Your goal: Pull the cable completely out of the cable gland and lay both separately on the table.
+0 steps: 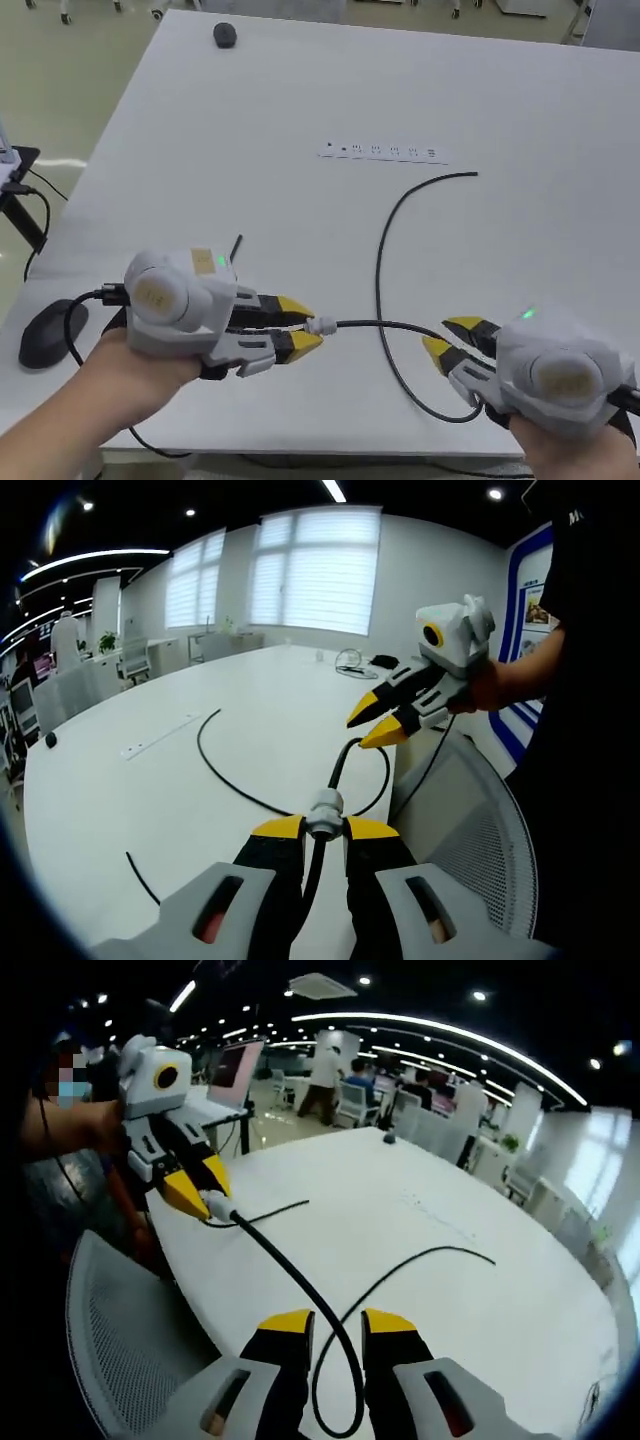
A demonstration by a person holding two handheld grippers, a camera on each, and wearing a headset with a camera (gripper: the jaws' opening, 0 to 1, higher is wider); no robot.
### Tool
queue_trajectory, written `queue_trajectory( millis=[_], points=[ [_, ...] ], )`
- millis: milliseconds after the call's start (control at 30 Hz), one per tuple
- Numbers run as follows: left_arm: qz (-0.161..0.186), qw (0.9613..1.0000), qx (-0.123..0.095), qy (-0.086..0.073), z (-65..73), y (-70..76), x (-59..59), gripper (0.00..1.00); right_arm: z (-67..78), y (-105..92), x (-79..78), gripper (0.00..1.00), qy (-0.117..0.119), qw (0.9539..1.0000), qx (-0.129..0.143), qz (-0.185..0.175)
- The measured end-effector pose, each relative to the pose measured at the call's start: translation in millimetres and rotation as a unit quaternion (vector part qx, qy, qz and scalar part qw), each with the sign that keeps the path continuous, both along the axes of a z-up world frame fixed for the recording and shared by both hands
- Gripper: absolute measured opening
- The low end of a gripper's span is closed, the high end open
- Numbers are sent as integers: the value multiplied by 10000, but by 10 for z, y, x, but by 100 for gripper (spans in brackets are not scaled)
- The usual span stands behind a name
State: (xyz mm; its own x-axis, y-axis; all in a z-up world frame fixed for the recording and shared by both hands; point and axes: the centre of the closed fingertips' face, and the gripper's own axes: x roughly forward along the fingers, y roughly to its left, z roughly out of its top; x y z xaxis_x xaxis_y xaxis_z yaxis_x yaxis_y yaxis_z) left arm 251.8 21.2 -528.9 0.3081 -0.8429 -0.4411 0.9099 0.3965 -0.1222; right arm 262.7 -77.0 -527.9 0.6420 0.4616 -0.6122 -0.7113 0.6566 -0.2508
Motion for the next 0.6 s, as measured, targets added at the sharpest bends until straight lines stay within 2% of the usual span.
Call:
queue_trajectory(
  millis=[67,133,167,233,300,333,467,533,600],
  points=[
    [-11,10000,8,3,-5,-13,-3,15,61,186,-38,15,-89,9989,-269,374],
    [-20,10000,15,11,-12,-27,-10,15,58,321,-65,14,1,9983,-302,505],
    [-30,10000,23,8,-15,-39,-14,15,69,419,-69,13,23,9983,-218,543],
    [-40,10000,13,21,-15,-57,-19,15,34,490,-46,13,-173,9937,-693,863],
    [-51,10000,18,10,-14,-69,-22,15,-20,539,-49,13,-225,9898,-938,1048],
    [-60,10000,24,8,-13,-74,-22,15,-49,589,-64,12,-181,9893,-919,1120],
    [-74,10000,44,16,-22,-80,-26,15,-77,695,-77,8,-334,9823,-1167,1429],
    [-65,10000,53,25,-33,-80,-28,15,-73,732,-87,5,-353,9822,-1124,1464],
    [-66,9999,83,27,-47,-72,-32,15,-96,734,-92,3,-274,9837,-1086,1410]
  ],
)
